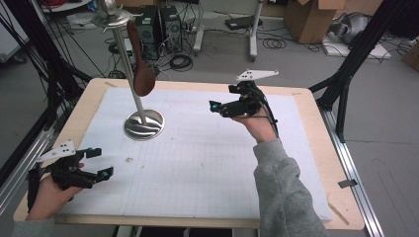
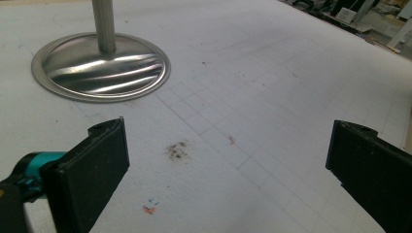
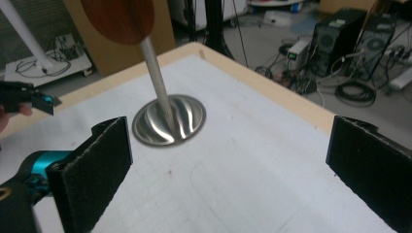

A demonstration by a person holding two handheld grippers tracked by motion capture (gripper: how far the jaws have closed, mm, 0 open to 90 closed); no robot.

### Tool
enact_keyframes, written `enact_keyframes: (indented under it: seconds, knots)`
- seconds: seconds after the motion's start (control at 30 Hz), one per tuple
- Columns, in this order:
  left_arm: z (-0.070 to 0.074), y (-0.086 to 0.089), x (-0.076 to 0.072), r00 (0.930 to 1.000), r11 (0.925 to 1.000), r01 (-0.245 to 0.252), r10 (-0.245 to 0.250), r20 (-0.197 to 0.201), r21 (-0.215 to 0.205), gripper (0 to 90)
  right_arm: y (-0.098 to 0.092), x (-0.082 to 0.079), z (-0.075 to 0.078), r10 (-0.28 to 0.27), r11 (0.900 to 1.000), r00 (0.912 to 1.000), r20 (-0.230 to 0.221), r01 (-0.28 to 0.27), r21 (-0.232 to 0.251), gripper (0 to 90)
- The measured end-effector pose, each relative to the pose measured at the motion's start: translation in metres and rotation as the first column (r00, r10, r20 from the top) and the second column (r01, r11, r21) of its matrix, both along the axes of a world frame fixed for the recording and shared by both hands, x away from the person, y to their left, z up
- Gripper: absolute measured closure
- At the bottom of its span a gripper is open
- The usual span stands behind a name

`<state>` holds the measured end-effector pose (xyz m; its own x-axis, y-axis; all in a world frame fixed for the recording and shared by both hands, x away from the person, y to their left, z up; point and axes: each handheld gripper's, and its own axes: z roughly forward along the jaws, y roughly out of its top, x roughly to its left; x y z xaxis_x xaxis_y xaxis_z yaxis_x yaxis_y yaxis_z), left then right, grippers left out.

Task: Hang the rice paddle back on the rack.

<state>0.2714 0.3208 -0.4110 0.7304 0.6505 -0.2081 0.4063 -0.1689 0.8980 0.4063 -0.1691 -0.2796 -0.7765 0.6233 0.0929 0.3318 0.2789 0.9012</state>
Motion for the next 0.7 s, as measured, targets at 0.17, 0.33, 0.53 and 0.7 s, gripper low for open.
enact_keyframes:
  seconds: [0.17, 0.33, 0.53, 0.7]
  knots:
    - [-0.002, -0.002, 0.001, 0.9999, 0.9999, 0.010, -0.010, -0.006, 0.004, 2.3, -0.008, -0.006, -0.008, 0.004, 1.000, 0.9999, -0.013, -0.004, 0.017, 1.6]
    - [-0.001, -0.002, 0.000, 1.0000, 1.0000, 0.009, -0.009, -0.002, 0.001, 2.3, -0.015, -0.013, -0.019, -0.009, 1.000, 0.9999, -0.009, 0.009, 0.010, 1.6]
    - [-0.001, -0.003, 0.000, 0.9999, 0.9999, 0.010, -0.010, -0.003, 0.003, 2.3, -0.019, -0.016, -0.035, -0.016, 1.000, 0.9995, -0.028, 0.016, -0.005, 1.6]
    - [-0.001, -0.002, 0.000, 1.0000, 1.0000, 0.007, -0.007, -0.002, 0.000, 2.3, -0.026, -0.020, -0.045, -0.016, 1.000, 0.9993, -0.034, 0.017, 0.008, 1.6]
